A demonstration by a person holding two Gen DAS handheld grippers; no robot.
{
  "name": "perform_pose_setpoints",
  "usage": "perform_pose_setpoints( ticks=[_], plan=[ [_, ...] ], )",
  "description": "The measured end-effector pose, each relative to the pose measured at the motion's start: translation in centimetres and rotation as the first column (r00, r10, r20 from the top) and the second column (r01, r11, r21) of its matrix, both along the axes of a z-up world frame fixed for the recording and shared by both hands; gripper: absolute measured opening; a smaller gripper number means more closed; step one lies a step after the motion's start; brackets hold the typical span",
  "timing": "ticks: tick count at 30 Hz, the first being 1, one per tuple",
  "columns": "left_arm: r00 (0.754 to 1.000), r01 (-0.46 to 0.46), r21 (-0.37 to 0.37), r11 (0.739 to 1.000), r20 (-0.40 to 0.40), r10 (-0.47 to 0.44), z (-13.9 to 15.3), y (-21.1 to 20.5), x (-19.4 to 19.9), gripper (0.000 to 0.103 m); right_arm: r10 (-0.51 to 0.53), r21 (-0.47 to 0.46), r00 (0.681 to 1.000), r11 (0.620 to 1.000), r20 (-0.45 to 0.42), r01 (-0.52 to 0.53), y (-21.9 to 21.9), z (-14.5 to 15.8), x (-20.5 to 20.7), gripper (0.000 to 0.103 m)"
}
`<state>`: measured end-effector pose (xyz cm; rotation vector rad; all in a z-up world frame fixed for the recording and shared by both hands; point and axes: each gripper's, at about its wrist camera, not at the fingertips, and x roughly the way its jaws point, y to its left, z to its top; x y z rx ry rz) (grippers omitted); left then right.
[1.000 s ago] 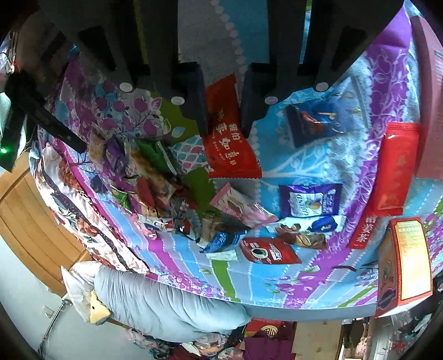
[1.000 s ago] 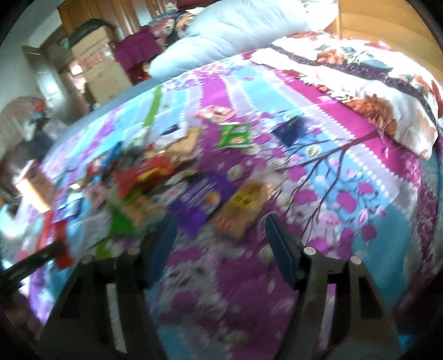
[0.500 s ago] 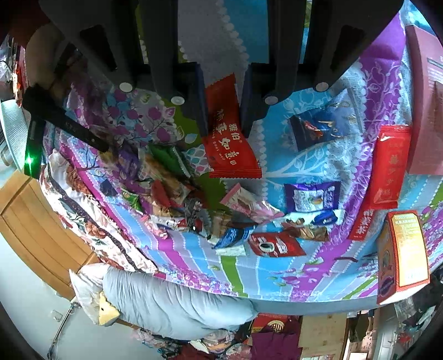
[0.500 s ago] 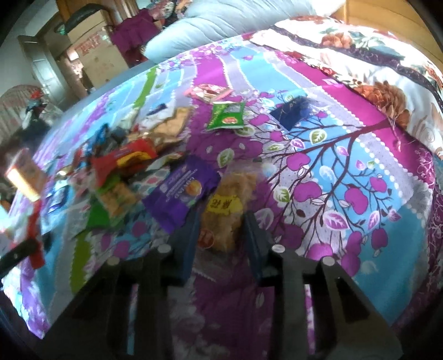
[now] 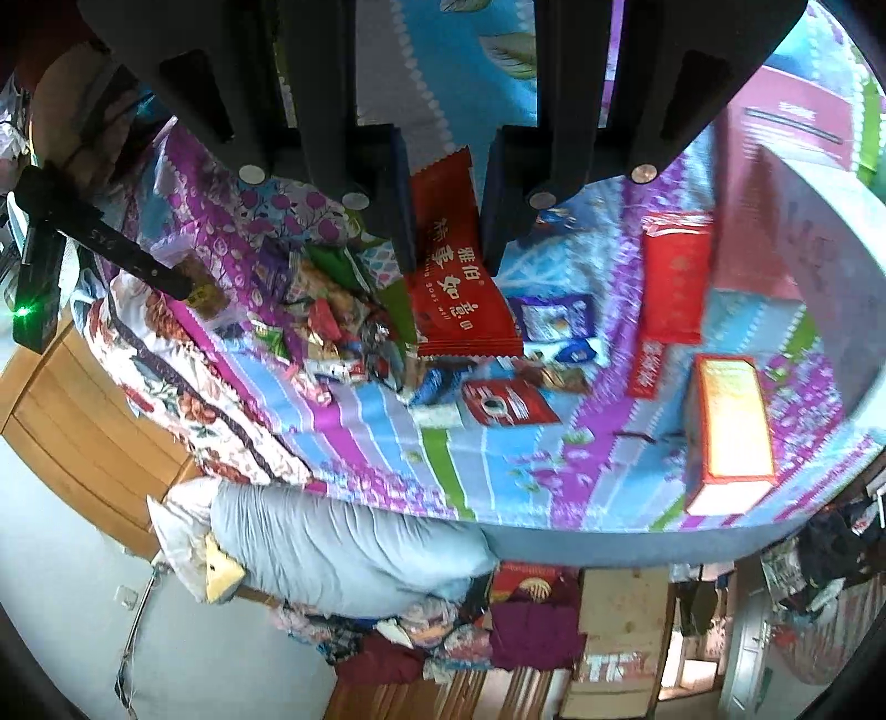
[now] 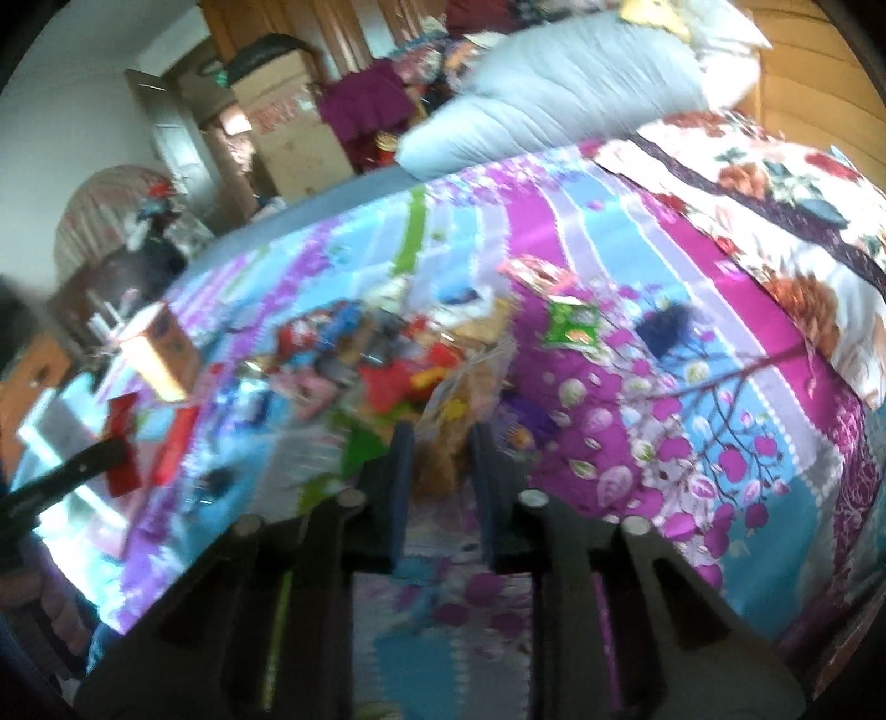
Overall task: Organize snacks
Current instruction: 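Carry both held snacks over to the clear plastic bowl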
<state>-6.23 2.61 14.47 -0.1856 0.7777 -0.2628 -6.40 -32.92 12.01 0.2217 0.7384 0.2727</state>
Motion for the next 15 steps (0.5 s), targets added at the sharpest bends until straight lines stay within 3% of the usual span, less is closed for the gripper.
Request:
perform_pose_setpoints(
  ticks=[6,15],
  plan=[
    [0.997,-0.061,-0.001,0.998,0.053,0.061,2.6,3.0,-0.9,0.021,0.078,-0.005,0.991,0.997,0.11,-0.078,3.1,4.5,-0.5,0.017],
    [0.989,-0.129,-0.031,0.991,0.07,0.131,3.5,6.6,-2.9,0.021,0.151,-0.001,0.979,0.988,0.135,-0.152,5.6,5.6,-0.9,0.017]
  ],
)
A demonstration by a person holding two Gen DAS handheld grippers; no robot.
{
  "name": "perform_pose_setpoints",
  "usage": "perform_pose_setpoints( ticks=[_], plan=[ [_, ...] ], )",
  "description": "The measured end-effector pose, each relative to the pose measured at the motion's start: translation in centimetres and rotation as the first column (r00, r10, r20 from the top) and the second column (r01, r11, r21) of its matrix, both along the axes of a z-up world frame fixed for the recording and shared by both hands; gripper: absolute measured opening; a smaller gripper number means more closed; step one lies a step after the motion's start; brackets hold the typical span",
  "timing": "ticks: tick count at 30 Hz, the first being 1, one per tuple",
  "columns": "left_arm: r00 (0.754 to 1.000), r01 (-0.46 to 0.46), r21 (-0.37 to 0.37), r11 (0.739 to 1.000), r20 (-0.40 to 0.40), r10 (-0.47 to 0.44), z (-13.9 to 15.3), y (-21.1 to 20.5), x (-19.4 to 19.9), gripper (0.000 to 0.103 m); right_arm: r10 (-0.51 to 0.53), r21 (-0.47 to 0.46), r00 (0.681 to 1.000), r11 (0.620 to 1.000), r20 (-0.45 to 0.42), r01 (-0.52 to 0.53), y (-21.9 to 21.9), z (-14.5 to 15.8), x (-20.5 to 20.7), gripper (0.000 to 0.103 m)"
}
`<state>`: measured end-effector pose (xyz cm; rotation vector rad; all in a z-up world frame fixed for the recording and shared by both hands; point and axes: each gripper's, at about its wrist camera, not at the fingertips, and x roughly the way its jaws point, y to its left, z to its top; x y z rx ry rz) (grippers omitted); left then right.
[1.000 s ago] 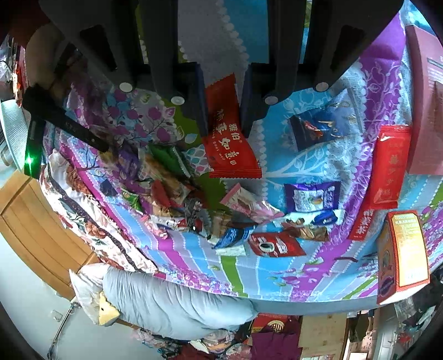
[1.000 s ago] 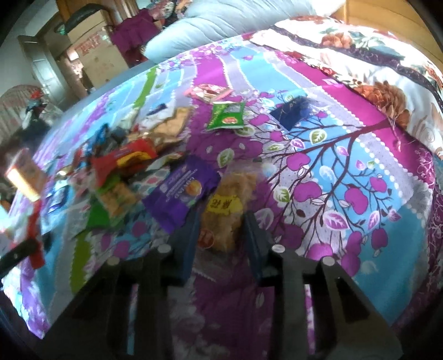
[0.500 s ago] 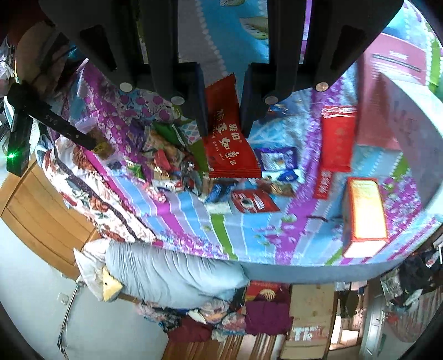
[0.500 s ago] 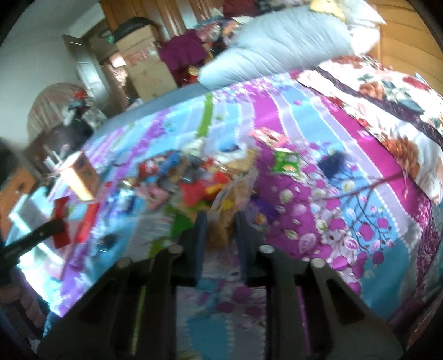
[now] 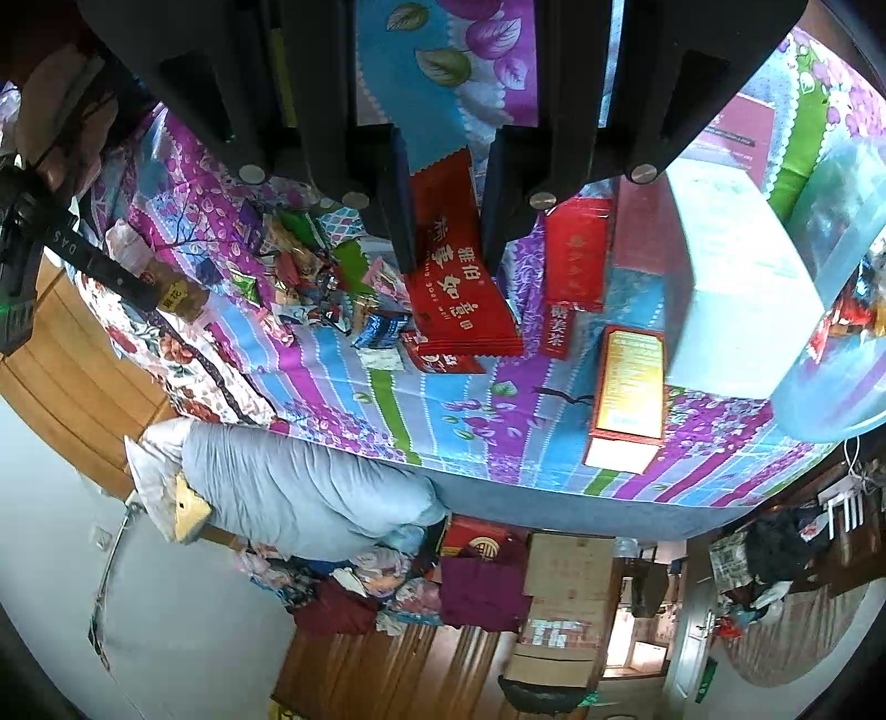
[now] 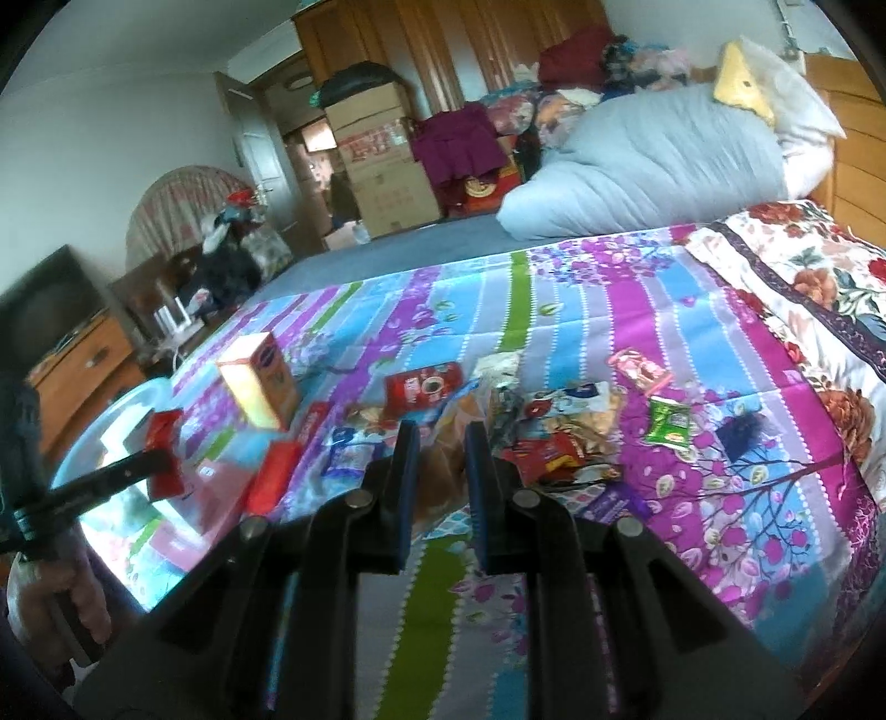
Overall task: Organize snacks
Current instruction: 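Carry both held snacks over to the clear plastic bowl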
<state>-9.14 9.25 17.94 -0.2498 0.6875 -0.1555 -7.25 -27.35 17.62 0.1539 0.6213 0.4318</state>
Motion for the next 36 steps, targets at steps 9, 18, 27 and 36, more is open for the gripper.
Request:
perform_pose_setpoints(
  ticks=[9,18,27,36],
  plan=[
    [0.996,-0.049,-0.012,0.999,0.072,0.05,3.1,2.6,-1.8,0.021,0.11,0.01,0.989,0.994,0.102,-0.112,4.8,4.6,-0.6,0.017],
    [0.971,-0.214,-0.03,0.976,0.102,0.216,5.7,10.6,-3.9,0.021,0.31,0.007,0.926,0.948,0.215,-0.319,14.3,10.2,-1.3,0.017],
    [0.909,-0.412,0.053,0.91,0.099,0.405,6.1,19.4,-6.6,0.021,0.528,-0.025,0.805,0.84,0.27,-0.542,26.8,13.1,-3.3,0.016],
    [0.87,-0.492,0.096,0.865,0.067,0.488,4.7,25.1,-8.1,0.021,0.657,-0.068,0.722,0.748,0.218,-0.66,36.2,11.6,-5.2,0.014]
  ],
)
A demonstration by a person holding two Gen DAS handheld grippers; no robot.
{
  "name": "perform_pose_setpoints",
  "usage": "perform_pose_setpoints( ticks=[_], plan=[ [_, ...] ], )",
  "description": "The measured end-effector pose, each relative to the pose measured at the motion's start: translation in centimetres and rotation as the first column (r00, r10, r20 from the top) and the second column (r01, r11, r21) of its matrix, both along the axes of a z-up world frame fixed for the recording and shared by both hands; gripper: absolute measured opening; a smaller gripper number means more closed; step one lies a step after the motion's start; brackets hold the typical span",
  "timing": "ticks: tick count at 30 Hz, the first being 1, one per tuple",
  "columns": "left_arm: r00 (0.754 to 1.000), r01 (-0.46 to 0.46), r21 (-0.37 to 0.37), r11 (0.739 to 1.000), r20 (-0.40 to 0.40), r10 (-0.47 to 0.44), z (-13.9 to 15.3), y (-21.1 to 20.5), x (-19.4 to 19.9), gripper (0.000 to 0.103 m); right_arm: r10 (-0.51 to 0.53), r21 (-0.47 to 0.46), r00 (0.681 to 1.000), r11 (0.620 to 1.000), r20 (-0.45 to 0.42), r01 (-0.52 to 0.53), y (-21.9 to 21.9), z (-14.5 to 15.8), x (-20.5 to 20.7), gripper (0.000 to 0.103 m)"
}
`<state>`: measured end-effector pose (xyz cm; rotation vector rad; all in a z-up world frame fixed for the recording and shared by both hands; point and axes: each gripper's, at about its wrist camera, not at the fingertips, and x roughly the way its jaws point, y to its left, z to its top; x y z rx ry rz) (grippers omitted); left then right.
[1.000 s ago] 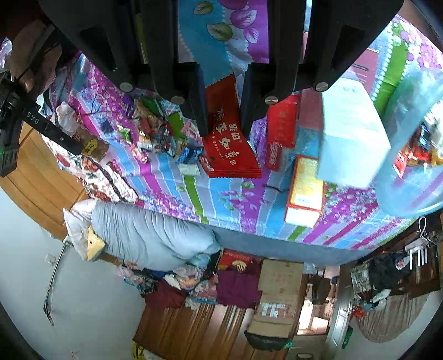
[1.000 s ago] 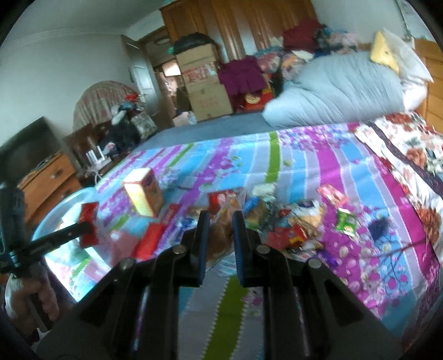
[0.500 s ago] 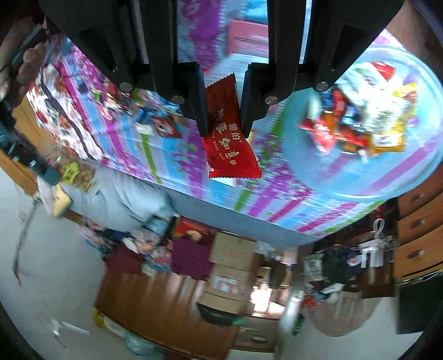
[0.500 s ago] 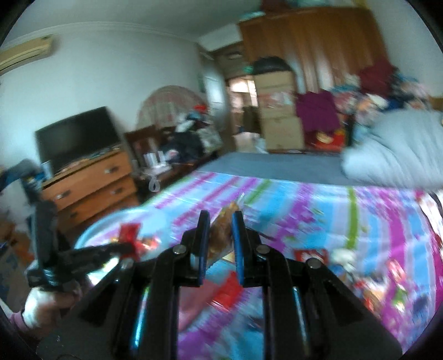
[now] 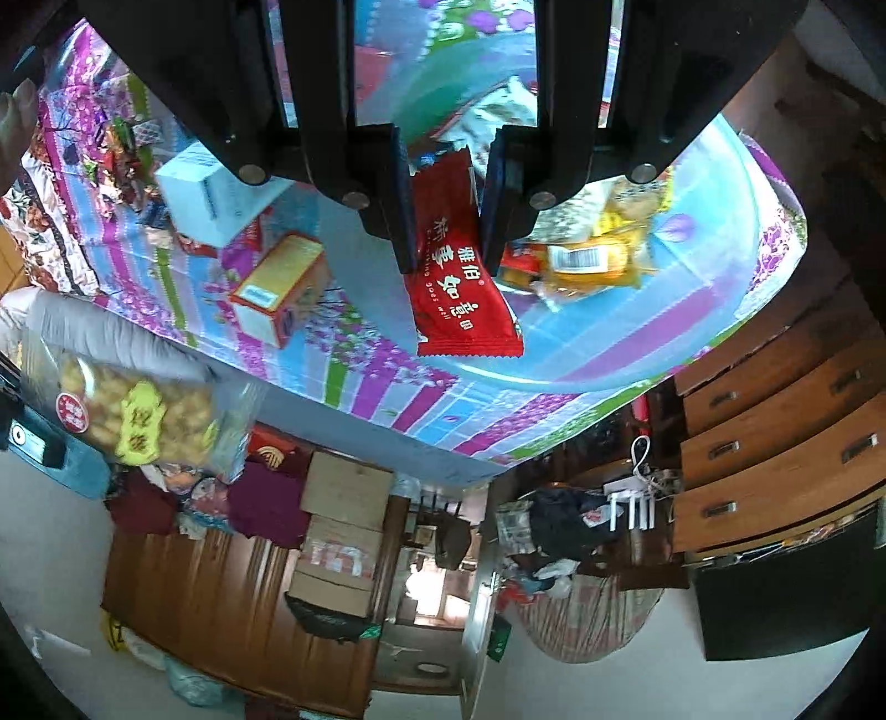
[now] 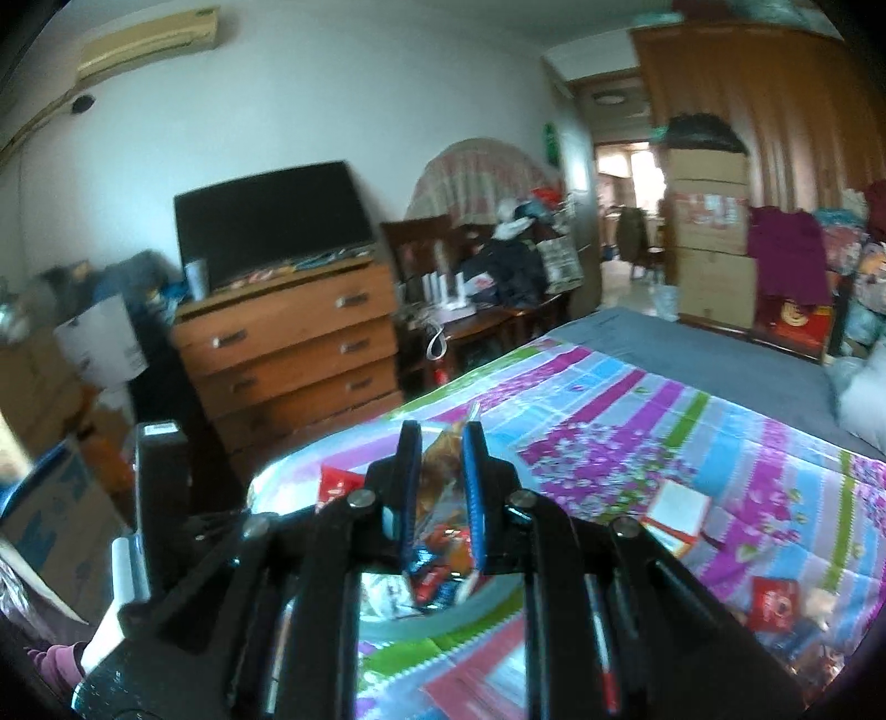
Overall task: Organize snacks
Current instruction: 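Carry both held snacks over to the clear plastic bowl, then open both tools to drop the snacks into the clear bowl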
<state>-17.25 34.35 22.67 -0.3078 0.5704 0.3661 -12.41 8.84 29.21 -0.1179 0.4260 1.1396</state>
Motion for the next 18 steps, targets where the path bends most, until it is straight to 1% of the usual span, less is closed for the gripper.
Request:
perform_pose_setpoints(
  ticks=[4,7,11,12,13,15,17,18],
  plan=[
    [1.0,-0.016,-0.01,1.0,-0.018,0.016,-0.9,1.7,-0.3,0.021,0.029,-0.035,1.0,0.999,-0.01,-0.029,2.5,-0.6,-0.4,0.007],
    [0.999,-0.025,-0.006,1.0,-0.045,0.025,-2.0,2.5,0.1,0.021,0.03,-0.065,1.0,0.997,0.008,-0.029,4.1,-1.2,-0.7,0.007],
    [0.992,-0.022,-0.058,0.998,-0.123,0.015,-4.8,4.0,1.4,0.022,0.024,-0.092,0.999,0.995,-0.039,-0.028,5.8,-2.5,-0.2,0.007],
    [0.99,-0.022,-0.062,0.998,-0.142,0.013,-5.3,4.1,1.6,0.022,0.025,-0.096,0.999,0.995,-0.046,-0.029,5.8,-2.8,-0.2,0.007],
    [0.989,-0.03,-0.058,0.998,-0.144,0.022,-5.5,4.2,1.5,0.022,0.028,-0.1,0.999,0.994,-0.045,-0.032,5.7,-3.0,-0.3,0.007],
    [0.988,-0.057,-0.044,0.997,-0.149,0.05,-5.8,4.5,1.3,0.028,0.03,-0.106,0.999,0.994,-0.044,-0.034,5.7,-3.1,-0.6,0.007],
    [0.985,-0.071,-0.044,0.996,-0.164,0.063,-6.2,4.7,1.2,0.054,0.023,-0.098,0.998,0.995,-0.061,-0.029,5.5,-3.3,-0.3,0.008],
    [0.984,-0.08,-0.039,0.996,-0.165,0.072,-6.3,5.0,1.2,0.058,0.022,-0.094,0.997,0.995,-0.075,-0.029,5.5,-3.3,-0.2,0.008]
  ],
)
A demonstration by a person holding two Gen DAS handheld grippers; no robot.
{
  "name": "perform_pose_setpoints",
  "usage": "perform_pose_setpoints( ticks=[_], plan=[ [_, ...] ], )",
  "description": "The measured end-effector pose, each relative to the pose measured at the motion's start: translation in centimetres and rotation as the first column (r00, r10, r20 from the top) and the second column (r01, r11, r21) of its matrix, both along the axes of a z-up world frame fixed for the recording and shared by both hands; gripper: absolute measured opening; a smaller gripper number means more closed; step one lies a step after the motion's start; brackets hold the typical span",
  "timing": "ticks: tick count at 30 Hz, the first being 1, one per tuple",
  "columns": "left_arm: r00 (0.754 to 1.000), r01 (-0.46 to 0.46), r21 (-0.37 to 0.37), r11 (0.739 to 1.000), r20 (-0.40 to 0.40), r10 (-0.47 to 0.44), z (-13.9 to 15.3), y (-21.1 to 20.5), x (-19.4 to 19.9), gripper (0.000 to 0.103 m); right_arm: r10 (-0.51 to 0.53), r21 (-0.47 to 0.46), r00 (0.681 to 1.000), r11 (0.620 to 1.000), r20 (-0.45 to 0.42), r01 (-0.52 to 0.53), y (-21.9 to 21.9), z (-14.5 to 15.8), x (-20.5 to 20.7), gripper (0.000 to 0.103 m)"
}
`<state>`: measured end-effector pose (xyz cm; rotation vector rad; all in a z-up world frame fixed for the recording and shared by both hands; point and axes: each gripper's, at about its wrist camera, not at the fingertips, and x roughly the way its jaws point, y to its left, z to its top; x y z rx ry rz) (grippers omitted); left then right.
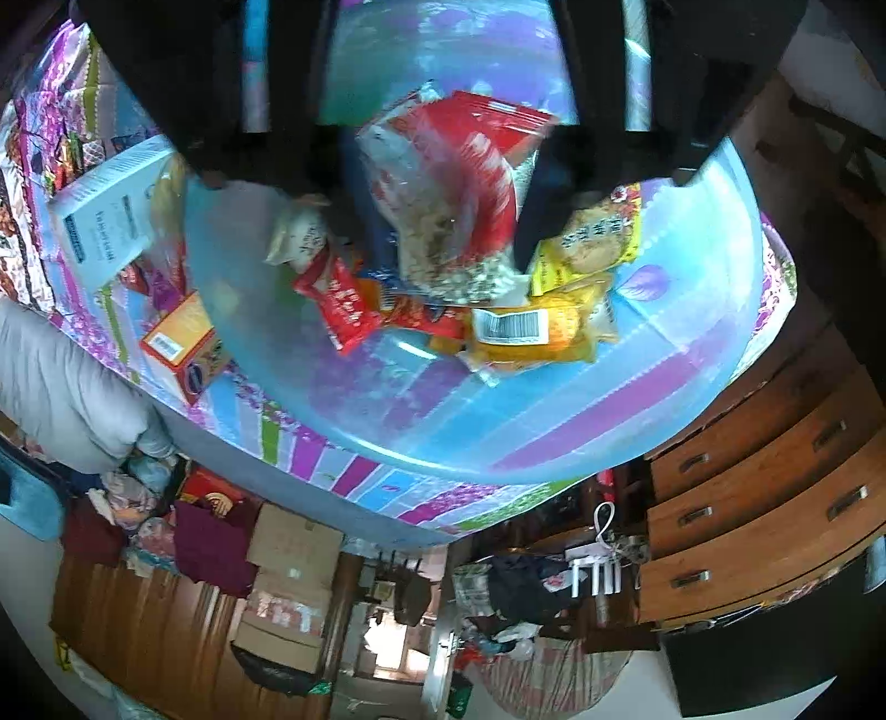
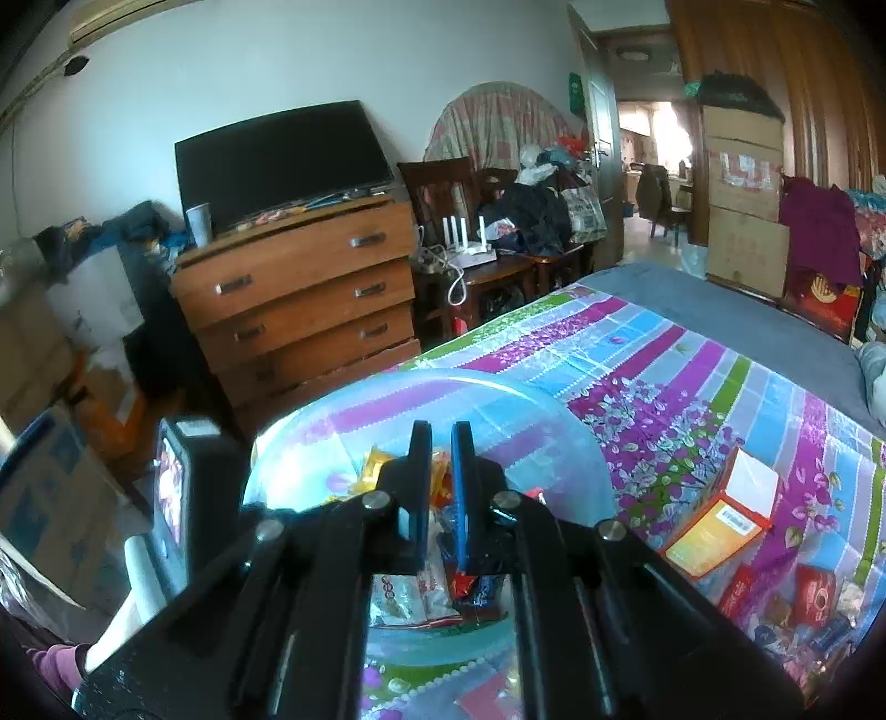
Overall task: Organize snacks
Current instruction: 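Open both tools to drop the snacks into the clear bowl, then grasp a clear snack bag beside the bowl with the right tool and lift it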
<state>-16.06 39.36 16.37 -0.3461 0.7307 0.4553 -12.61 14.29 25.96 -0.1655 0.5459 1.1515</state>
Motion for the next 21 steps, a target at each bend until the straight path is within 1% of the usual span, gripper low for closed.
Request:
perform_pose_setpoints(
  ticks=[2,3,4,5,6,7,8,9,11,12,14,16,18,20,21],
  plan=[
    [1.0,-0.015,0.006,1.0,0.001,0.015,0.1,0.2,-0.2,0.067,-0.02,0.007,1.0,1.0,-0.022,0.021,-0.5,-0.1,0.6,0.01],
    [1.0,-0.023,0.011,1.0,0.006,0.023,0.2,0.3,-0.4,0.069,-0.035,0.003,0.999,0.999,-0.033,0.036,-1.0,-0.2,1.0,0.013],
    [0.999,-0.032,0.016,0.999,0.012,0.032,0.4,0.5,-0.7,0.076,-0.049,0.001,0.998,0.999,-0.047,0.049,-1.6,-0.4,1.3,0.029],
    [0.999,-0.042,0.023,0.999,0.022,0.041,0.5,0.5,-1.0,0.081,-0.063,0.004,0.996,0.998,-0.06,0.063,-2.2,-0.7,1.7,0.05],
    [0.999,-0.044,0.024,0.999,0.031,0.044,0.6,0.6,-1.2,0.082,-0.08,0.01,0.994,0.997,-0.068,0.081,-3.1,-0.9,1.9,0.057],
    [0.998,-0.045,0.025,0.999,0.04,0.044,0.6,0.6,-1.3,0.084,-0.094,0.01,0.993,0.995,-0.074,0.095,-3.9,-1.2,2.1,0.062],
    [0.998,-0.042,0.025,0.999,0.041,0.041,0.6,0.6,-1.4,0.087,-0.101,0.002,0.991,0.995,-0.082,0.102,-4.2,-1.5,2.2,0.062],
    [0.999,-0.037,0.025,0.999,0.039,0.036,0.6,0.5,-1.4,0.088,-0.111,-0.012,0.989,0.994,-0.096,0.111,-4.8,-1.9,2.3,0.063],
    [0.999,-0.028,0.018,0.999,0.043,0.027,0.5,0.1,-1.5,0.088,-0.123,-0.029,0.986,0.992,-0.114,0.12,-5.7,-2.7,2.4,0.073],
    [0.999,-0.021,0.013,1.0,0.05,0.021,0.5,-0.2,-1.6,0.088,-0.127,-0.043,0.985,0.992,-0.118,0.122,-6.2,-3.3,2.4,0.074],
    [0.996,-0.001,0.003,1.0,0.089,0.001,0.9,-0.9,-2.3,0.088,-0.127,-0.072,0.985,0.99,-0.121,0.118,-6.9,-4.2,2.0,0.074],
    [0.988,0.027,0.017,0.999,0.149,-0.029,1.5,-2.3,-3.5,0.088,-0.124,-0.094,0.984,0.989,-0.126,0.113,-7.9,-5.4,1.1,0.074],
    [0.977,0.068,0.055,0.996,0.199,-0.078,1.9,-4.0,-4.7,0.088,-0.099,-0.129,0.989,0.988,-0.108,0.084,-8.5,-6.8,-0.3,0.074],
    [0.973,0.089,0.086,0.992,0.207,-0.105,1.7,-5.3,-5.5,0.088,-0.08,-0.139,0.996,0.988,-0.032,0.075,-9.0,-7.4,-2.0,0.074],
    [0.971,0.093,0.086,0.992,0.21,-0.11,1.5,-5.7,-5.8,0.088,-0.061,-0.167,0.998,0.985,-0.033,0.054,-8.9,-7.9,-2.5,0.074]
  ],
)
